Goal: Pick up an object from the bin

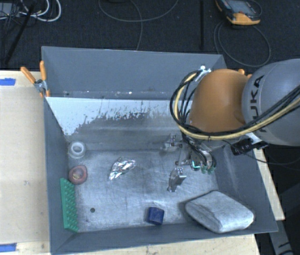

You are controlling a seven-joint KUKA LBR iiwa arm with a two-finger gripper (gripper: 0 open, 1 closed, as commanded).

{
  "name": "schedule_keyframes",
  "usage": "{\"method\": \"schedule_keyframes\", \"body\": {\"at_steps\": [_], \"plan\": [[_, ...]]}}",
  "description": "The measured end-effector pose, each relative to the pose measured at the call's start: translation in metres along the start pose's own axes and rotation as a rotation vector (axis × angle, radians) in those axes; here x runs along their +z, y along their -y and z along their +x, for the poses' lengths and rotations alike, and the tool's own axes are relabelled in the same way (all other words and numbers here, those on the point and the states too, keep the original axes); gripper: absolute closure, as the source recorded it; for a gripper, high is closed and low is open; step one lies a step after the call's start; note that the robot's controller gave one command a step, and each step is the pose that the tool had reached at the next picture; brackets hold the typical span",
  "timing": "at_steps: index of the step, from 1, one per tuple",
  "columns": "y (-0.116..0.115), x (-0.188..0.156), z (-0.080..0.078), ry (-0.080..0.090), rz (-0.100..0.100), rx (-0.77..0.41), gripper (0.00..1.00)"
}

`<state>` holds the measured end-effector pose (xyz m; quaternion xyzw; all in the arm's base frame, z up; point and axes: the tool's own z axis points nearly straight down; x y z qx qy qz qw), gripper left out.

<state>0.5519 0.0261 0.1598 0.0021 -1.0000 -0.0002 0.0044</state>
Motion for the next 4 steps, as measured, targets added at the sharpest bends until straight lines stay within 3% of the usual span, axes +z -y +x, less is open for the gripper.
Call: {"method": "schedule_keyframes", "body": {"at_steps": [1, 2, 3, 4], "plan": [[-0.017, 0.085, -0.054, 0.012, 0.0, -0.2, 0.0], [-0.081, 0.086, -0.031, 0.017, 0.0, -0.187, 0.0], [-0.079, 0.085, -0.032, 0.017, -0.001, -0.183, 1.0], [-0.082, -0.132, -0.01, 0.019, 0.001, -0.315, 1.0]]}}
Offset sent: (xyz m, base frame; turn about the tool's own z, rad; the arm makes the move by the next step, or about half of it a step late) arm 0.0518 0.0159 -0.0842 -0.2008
